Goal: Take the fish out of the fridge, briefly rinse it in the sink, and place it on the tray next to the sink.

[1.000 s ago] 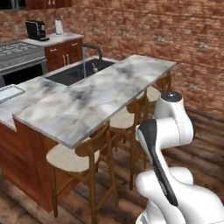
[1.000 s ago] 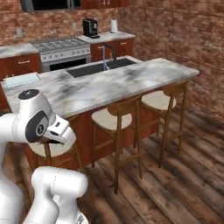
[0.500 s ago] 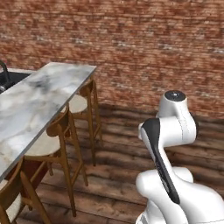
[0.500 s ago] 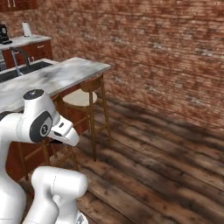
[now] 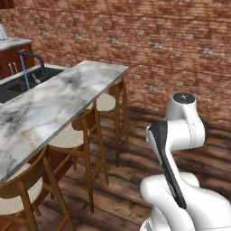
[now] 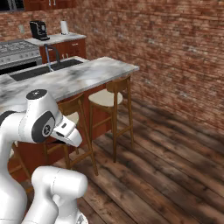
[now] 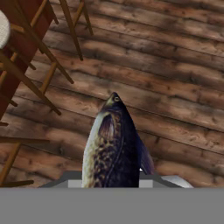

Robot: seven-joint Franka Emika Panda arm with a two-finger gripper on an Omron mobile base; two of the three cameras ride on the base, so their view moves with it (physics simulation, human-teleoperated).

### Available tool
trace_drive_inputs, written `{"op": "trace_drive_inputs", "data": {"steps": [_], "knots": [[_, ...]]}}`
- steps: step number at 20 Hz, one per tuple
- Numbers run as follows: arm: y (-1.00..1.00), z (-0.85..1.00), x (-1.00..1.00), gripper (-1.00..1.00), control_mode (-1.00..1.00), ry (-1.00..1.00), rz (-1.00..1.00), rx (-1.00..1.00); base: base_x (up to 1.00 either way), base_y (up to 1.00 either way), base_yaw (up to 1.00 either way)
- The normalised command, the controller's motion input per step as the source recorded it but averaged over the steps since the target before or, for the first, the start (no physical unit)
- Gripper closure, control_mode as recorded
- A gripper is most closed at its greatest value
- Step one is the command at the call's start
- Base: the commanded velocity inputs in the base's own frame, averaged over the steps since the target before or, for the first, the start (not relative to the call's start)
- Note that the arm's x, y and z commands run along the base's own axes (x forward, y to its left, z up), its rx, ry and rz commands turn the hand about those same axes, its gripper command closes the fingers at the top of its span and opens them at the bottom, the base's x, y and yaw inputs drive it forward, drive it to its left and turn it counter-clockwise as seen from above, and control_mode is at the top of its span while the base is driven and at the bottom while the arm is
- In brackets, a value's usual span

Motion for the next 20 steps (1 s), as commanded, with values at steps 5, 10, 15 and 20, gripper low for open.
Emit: {"op": "trace_drive_inputs", "data": {"steps": [5, 10, 15, 20], "knots": [[0.0, 0.0, 0.0, 1.0, 1.0, 0.0, 0.0, 0.0, 0.18, -0.47, 0.46], [0.0, 0.0, 0.0, 1.0, 1.0, 0.0, 0.0, 0.0, 1.0, -1.0, -0.04], [0.0, 0.0, 0.0, 1.0, 1.0, 0.0, 0.0, 0.0, 1.0, -1.0, -0.07], [0.0, 0.0, 0.0, 1.0, 1.0, 0.0, 0.0, 0.0, 1.0, -1.0, -0.07]]}}
